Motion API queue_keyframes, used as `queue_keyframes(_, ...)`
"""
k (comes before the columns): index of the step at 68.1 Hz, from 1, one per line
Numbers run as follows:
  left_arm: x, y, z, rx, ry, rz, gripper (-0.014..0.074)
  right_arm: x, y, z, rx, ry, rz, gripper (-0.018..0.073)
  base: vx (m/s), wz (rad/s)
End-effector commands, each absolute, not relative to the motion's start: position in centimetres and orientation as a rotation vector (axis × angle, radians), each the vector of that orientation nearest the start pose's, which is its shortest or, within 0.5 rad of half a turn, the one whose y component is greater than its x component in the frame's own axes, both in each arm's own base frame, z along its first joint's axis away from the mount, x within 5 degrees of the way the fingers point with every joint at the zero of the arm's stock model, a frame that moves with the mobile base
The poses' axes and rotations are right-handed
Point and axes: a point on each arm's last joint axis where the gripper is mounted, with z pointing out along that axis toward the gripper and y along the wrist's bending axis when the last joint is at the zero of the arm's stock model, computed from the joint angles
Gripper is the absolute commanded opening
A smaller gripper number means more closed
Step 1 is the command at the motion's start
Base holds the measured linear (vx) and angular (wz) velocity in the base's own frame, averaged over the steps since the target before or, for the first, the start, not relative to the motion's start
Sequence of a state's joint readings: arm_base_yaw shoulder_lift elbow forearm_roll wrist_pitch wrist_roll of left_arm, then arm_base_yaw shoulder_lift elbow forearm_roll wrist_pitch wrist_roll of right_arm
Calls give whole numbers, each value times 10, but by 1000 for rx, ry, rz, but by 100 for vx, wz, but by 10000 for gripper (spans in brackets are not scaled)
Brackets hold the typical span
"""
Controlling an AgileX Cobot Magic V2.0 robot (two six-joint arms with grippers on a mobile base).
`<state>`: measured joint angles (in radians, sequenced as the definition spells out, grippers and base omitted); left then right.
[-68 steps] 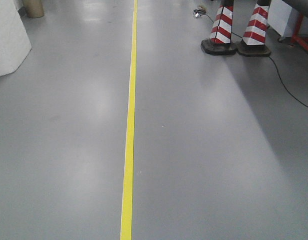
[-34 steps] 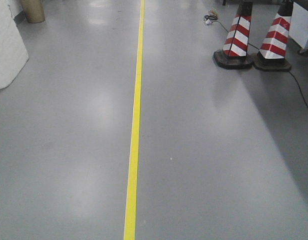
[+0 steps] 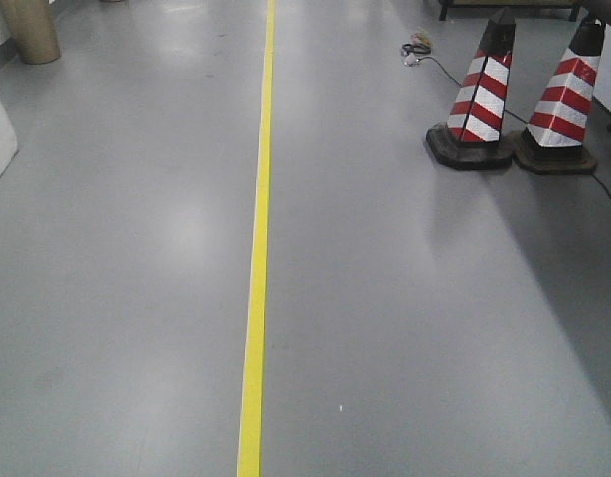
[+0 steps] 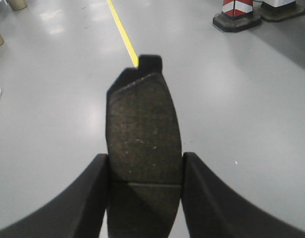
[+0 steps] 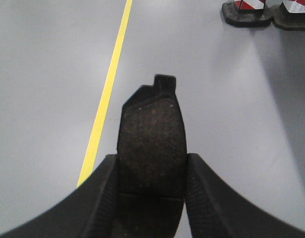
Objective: Move and align brake pads A on conveyor
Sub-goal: 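Drive along the yellow floor line carrying both brake pads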
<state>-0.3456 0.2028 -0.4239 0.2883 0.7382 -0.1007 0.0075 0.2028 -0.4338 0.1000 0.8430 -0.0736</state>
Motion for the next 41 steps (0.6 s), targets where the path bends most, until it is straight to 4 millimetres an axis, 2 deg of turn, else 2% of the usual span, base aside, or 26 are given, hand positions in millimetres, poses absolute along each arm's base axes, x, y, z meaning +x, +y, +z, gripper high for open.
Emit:
queue_keyframes(1, 51, -1, 295, 327, 1834, 28, -6, 45, 6, 287, -53, 1986, 62, -12, 73, -7)
queue_keyframes(41, 51, -1, 295, 327, 1835, 29, -6, 45, 6, 287, -53, 1987, 62, -12, 73, -2)
